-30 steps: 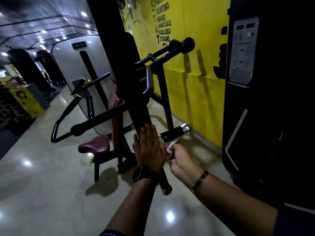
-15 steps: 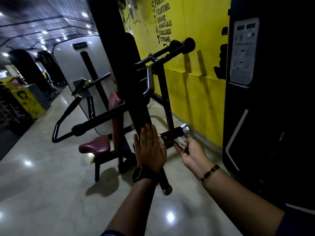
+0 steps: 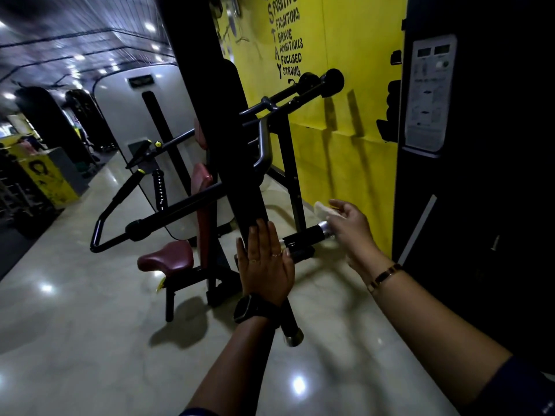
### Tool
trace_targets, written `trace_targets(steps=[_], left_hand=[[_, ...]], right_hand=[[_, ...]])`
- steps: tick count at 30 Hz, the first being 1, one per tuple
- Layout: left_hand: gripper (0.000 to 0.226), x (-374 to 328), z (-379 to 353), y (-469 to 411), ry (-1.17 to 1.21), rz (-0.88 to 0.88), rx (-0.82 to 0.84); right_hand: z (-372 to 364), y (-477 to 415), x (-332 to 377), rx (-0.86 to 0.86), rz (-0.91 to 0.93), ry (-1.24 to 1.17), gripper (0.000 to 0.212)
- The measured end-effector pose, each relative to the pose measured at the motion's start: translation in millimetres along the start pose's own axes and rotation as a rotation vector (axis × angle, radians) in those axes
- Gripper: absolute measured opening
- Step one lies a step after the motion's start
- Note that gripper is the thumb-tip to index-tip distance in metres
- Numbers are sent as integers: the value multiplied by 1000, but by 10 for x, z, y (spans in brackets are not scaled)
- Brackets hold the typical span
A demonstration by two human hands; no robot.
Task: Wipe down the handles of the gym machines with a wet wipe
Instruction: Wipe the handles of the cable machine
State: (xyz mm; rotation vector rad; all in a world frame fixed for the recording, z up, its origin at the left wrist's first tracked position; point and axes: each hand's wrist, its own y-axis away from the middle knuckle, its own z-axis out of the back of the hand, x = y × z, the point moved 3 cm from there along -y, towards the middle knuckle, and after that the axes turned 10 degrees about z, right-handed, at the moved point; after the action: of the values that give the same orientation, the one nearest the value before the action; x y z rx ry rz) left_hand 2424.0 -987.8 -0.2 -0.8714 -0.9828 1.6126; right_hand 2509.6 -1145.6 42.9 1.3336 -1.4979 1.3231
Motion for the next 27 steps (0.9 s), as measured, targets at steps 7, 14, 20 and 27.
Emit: trace_targets(steps=[7,14,20,27], left_hand=[[72,-20,-13,0,-17,-9,-1],[77,7,-9,-2,-34,-12,-29],[76,24,-1,-2,-56,-11,-21],[77,25,29,-13,-83,-23,1]], right_hand=[[-395,74,10,370,619,955,39],[-435,446,-57,565,815,718,48],[-417,439,-185,525,913,851,45],[-402,526,-306,428,1074,842,44]])
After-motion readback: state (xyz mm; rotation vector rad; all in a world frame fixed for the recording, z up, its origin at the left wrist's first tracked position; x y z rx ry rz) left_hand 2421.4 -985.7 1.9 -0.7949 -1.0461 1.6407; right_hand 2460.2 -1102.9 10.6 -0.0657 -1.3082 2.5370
